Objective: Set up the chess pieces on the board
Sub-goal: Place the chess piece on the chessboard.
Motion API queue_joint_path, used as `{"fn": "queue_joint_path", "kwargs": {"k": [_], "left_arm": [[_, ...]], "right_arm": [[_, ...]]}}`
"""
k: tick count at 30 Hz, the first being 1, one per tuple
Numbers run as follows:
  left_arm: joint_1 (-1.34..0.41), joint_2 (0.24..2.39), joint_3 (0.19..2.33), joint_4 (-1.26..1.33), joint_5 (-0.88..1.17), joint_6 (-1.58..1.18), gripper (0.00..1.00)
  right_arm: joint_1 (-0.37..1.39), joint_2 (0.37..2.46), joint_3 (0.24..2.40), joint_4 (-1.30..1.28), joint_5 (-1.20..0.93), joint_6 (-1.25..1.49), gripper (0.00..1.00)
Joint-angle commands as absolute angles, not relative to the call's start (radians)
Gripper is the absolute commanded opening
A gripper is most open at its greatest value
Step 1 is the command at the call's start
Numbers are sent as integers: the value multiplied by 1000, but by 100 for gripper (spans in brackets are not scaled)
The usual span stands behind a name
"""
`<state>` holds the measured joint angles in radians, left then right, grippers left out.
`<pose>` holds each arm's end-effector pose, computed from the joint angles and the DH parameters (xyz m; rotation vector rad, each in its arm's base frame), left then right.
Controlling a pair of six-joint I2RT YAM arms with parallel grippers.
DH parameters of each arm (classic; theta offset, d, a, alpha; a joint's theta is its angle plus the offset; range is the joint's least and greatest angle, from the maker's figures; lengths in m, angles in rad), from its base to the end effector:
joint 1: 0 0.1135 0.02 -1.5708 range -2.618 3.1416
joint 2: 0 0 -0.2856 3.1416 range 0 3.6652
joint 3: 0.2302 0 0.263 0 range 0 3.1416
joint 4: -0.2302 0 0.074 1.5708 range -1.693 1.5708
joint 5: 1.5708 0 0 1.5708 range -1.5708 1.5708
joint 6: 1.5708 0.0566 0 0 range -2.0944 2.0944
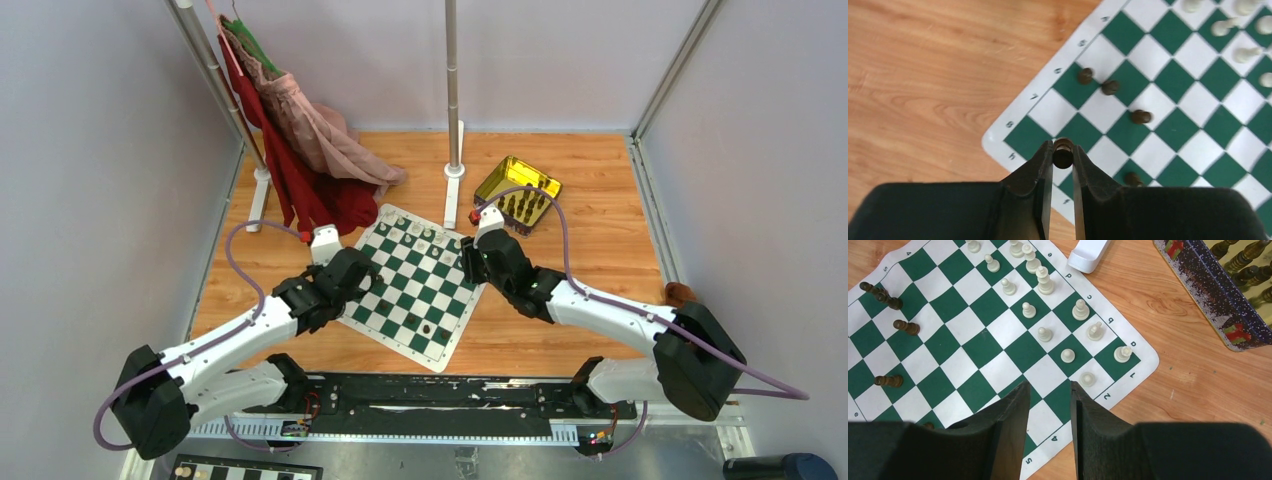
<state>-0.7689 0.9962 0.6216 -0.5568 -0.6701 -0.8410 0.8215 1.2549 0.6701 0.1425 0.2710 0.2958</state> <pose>0.1651 -0.1108 0.2204 -0.3382 2.2254 0.0061 0.2114 0.2050 0.2386 -0.3559 1.9921 0.4432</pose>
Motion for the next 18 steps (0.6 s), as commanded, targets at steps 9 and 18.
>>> {"fn": "queue_joint_path", "kwargs": {"k": [9, 18], "left_arm": [[-598, 963, 515, -521, -556, -875, 0], [-554, 977, 463, -467, -516, -865, 0]], "right_arm": [[807, 1238, 661, 155, 255, 308, 40], [807, 1249, 661, 160, 249, 310, 40]]}}
